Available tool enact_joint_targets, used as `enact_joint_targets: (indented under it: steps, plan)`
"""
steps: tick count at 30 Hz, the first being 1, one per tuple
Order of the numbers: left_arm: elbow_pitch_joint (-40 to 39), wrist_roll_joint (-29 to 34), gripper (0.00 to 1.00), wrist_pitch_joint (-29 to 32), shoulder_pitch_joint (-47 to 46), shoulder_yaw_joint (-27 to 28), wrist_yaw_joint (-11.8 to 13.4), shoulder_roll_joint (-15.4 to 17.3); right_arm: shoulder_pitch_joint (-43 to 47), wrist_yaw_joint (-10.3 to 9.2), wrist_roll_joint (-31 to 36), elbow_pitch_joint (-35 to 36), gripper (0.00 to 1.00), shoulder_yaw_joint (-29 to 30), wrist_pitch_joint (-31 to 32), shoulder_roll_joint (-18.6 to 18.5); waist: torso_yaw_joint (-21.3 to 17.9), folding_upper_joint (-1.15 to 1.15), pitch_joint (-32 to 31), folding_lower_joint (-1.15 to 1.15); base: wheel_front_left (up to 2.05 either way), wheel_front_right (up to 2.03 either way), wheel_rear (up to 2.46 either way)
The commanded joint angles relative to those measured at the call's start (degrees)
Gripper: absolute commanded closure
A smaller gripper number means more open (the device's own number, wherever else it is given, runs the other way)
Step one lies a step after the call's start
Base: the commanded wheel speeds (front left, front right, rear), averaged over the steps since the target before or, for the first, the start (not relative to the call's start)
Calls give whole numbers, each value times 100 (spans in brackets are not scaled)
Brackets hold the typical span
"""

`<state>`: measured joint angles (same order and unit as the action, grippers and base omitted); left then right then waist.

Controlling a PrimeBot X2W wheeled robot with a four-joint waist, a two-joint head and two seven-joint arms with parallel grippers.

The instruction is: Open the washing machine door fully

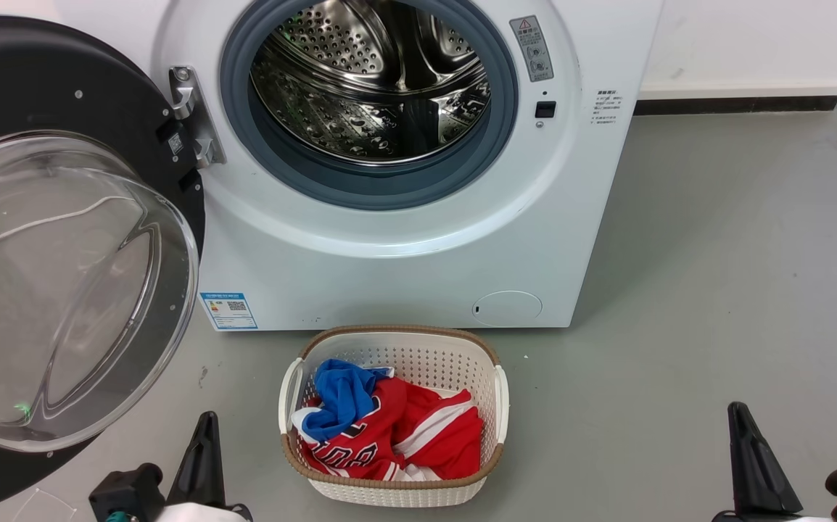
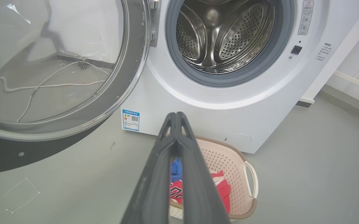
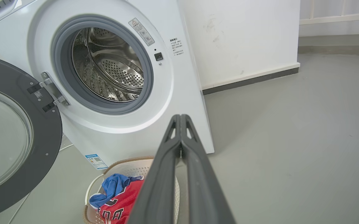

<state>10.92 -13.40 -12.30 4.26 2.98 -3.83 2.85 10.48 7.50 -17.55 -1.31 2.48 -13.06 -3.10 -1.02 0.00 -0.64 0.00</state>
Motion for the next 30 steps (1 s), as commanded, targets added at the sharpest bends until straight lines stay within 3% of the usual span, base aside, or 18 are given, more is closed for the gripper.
enact_joint_targets:
  steps: [1, 30]
  plan:
    - [-73, -324, 100, 56, -178, 31, -28, 3, -192, 0, -346, 30, 100, -12, 44, -62, 2, 0, 1, 0, 0, 0, 0]
    - [42, -3104, 100, 712, -502, 136, -158, 4, -748, 0, -3114, -435, 100, -43, 598, -171, 27, 0, 22, 0, 0, 0, 0]
